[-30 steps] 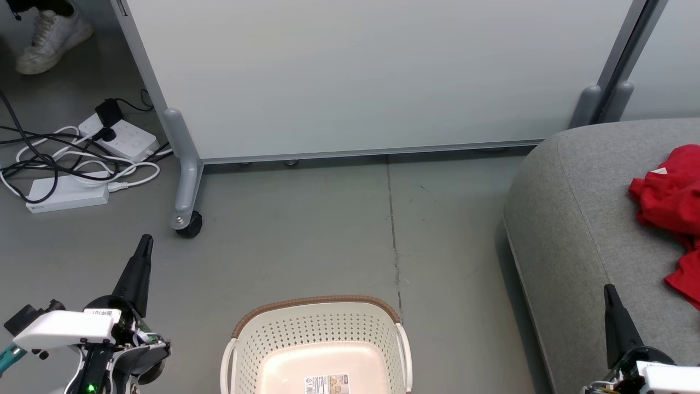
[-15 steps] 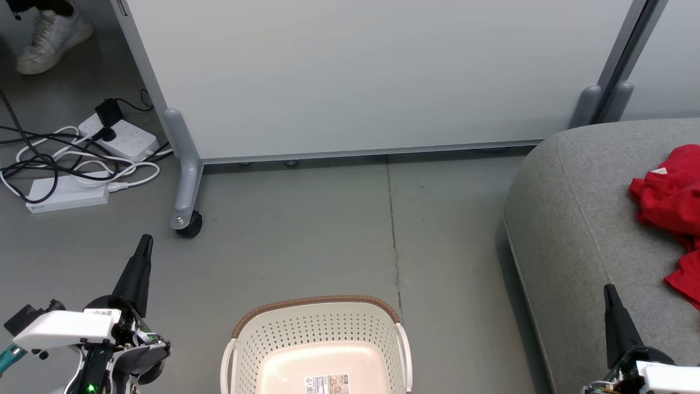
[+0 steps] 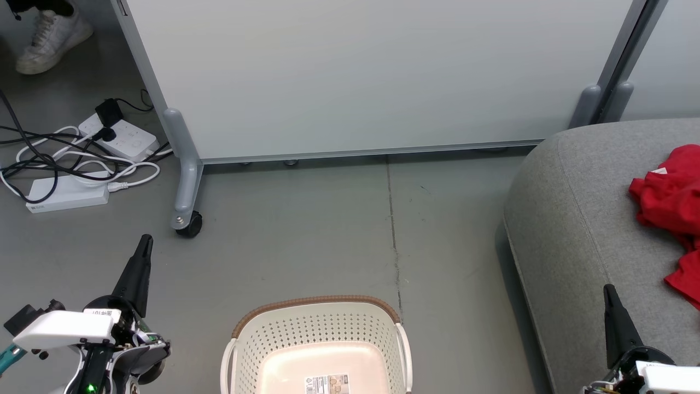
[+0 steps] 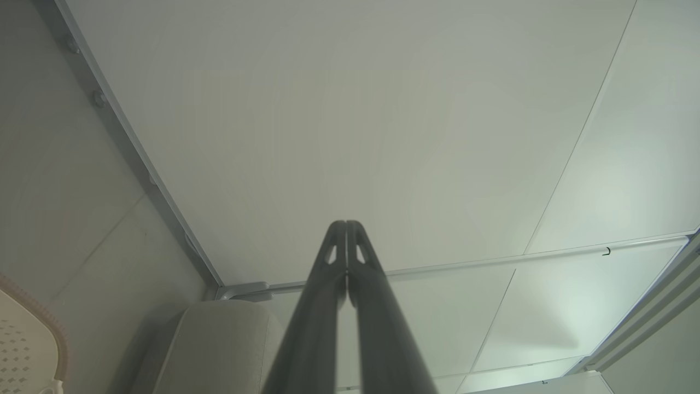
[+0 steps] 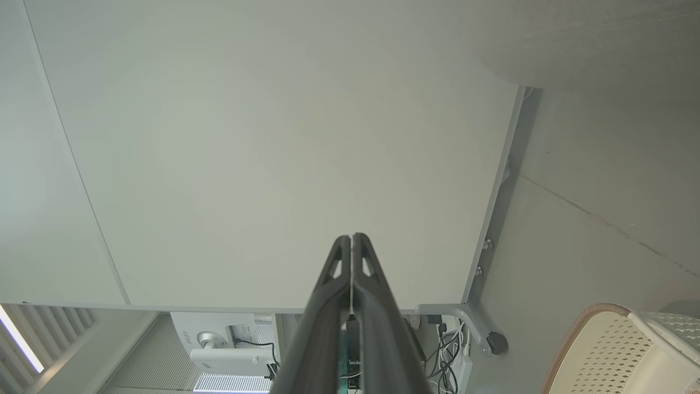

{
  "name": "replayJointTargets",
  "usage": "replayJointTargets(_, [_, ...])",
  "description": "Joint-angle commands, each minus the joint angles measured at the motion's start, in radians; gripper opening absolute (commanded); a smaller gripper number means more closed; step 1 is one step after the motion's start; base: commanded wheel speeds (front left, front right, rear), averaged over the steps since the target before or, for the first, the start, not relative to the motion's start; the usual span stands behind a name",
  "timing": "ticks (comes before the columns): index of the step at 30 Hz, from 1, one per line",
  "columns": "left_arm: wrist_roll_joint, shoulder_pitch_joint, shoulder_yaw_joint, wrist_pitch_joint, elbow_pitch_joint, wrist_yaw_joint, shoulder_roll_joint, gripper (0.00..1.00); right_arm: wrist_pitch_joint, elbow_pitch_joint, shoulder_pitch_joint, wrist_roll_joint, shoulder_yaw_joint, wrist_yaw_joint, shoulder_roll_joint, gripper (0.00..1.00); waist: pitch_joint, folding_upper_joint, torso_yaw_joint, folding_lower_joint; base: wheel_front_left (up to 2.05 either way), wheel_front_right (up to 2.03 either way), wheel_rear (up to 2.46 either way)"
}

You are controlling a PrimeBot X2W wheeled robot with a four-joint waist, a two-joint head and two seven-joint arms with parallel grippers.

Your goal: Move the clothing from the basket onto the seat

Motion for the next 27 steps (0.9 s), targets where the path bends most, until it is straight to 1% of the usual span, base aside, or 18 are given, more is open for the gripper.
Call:
replayJointTargets(1, [0.003,-0.007,0.004,0.004,-0.003,-0.003,0.004,0.00,-0.004,-0.002,0.012,0.009,0.001,0.001,-0.009,0.00,0.000,0.0000,0.000,0.0000,0.00,0.00,0.00])
replayJointTargets(27, [0.003,-0.007,0.004,0.004,-0.003,-0.003,0.003,0.00,-0.010,-0.002,0.012,0.013,0.006,0.001,-0.015,0.00,0.000,0.0000,0.000,0.0000,0.00,0.00,0.00])
